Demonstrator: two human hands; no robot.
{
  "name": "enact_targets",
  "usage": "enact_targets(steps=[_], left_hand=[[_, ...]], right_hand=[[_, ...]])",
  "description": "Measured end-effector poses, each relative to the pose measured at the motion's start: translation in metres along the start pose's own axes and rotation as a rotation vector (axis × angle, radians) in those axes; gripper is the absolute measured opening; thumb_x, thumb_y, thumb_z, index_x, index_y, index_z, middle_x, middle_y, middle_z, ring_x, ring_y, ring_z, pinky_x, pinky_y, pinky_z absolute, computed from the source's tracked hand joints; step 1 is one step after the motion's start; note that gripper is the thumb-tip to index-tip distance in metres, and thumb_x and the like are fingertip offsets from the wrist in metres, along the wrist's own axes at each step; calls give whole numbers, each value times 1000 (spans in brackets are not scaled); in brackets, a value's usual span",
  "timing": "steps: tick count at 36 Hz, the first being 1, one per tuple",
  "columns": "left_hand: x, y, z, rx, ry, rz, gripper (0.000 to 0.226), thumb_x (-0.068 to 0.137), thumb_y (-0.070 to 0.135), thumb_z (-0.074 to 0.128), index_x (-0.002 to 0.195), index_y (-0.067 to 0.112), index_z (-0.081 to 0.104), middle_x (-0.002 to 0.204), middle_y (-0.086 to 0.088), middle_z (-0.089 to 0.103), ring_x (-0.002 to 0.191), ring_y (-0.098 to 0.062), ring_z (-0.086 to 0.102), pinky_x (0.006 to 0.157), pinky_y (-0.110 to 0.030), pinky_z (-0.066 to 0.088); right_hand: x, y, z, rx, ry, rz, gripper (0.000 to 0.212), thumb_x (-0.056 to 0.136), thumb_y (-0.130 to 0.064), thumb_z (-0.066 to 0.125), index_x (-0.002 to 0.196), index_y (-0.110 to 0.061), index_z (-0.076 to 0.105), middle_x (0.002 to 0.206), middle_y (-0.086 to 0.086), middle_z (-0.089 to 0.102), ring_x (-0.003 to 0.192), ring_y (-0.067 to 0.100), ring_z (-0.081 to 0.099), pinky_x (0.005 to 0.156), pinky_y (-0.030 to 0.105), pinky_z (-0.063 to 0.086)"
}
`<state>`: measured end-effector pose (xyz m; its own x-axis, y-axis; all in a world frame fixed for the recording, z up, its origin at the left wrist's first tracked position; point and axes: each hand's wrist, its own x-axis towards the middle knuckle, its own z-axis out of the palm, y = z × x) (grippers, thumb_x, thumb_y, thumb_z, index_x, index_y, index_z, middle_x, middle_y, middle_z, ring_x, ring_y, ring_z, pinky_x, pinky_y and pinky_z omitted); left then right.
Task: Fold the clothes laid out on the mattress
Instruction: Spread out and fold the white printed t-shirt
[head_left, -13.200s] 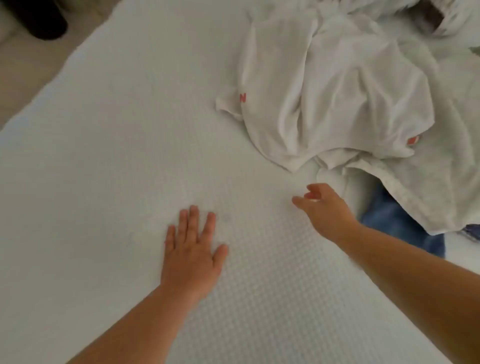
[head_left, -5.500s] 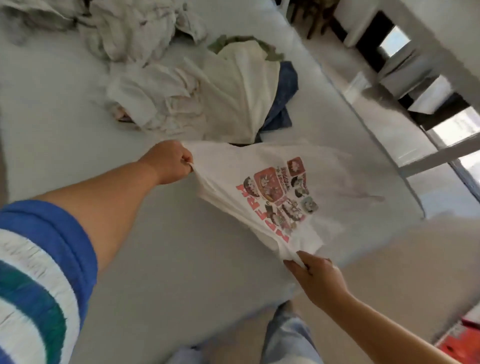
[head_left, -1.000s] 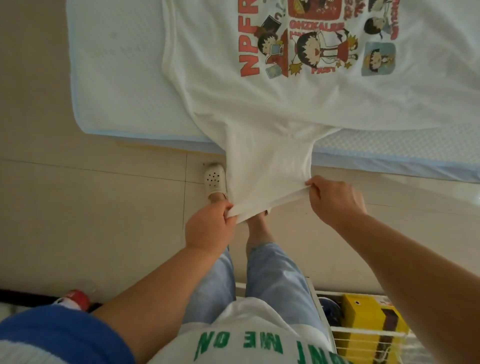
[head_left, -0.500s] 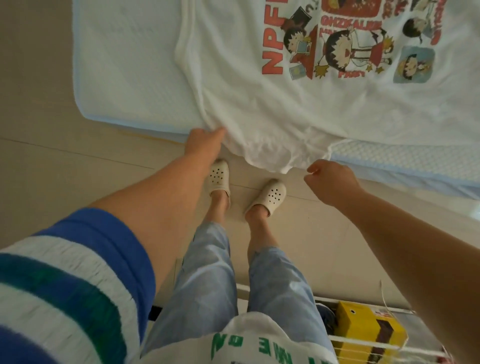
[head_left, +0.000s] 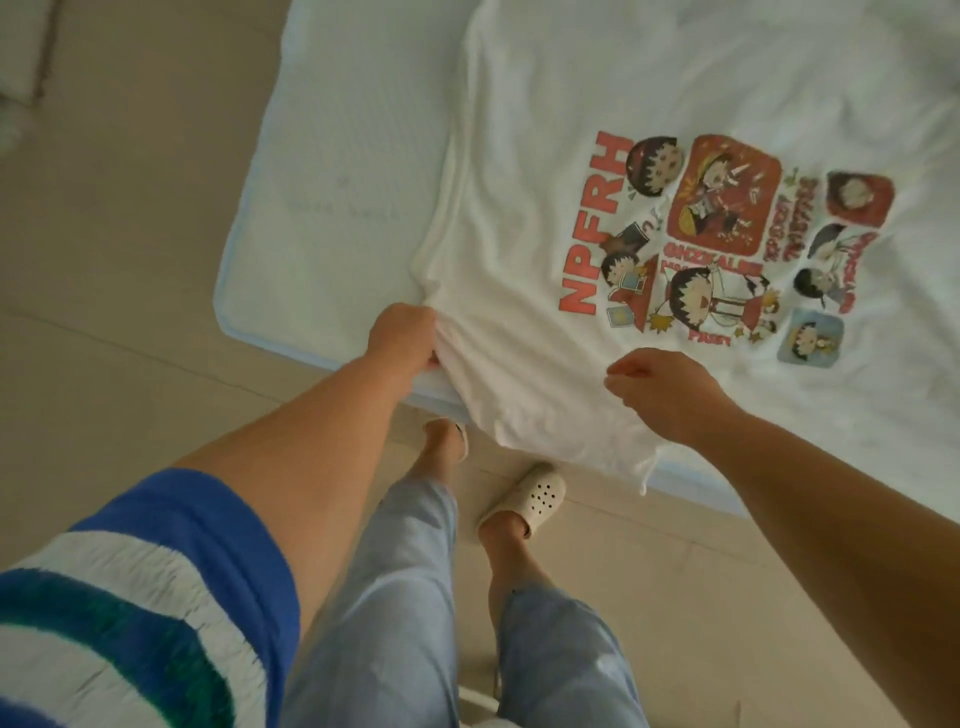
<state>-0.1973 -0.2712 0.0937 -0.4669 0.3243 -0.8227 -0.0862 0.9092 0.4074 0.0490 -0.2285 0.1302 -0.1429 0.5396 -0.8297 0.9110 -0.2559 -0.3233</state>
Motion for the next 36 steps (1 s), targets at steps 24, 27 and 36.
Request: enact_targets(steps=[24,27,36], left_hand=[[63,9,-21,218,-91,77,29,82,34,59,58,19,52,53,5,51,49,-7,45,45,-21,29],[60,10,-26,114,-101,63,25,80,34,62,61,20,54,50,5,54,48,-10,52,47,-23,33],[62,52,-56,-191,73,84,17,82,30,65,72,23,53,65,1,62,47,-8,61,60,-30,50]], right_hand=[[210,-271,-84,-863,322,-499,66,85,-5,53,144,-26,28,150,0,23,114,39,52,84,44,47],[219,-283,-90,-1106,287,-488,46,85,-12,54,130,-19,47,126,12,41,100,42,55,71,43,44],[208,-316,-125,-764,462,-592,19,92,-10,47,109,-10,55,107,16,58,95,33,55,76,36,44]])
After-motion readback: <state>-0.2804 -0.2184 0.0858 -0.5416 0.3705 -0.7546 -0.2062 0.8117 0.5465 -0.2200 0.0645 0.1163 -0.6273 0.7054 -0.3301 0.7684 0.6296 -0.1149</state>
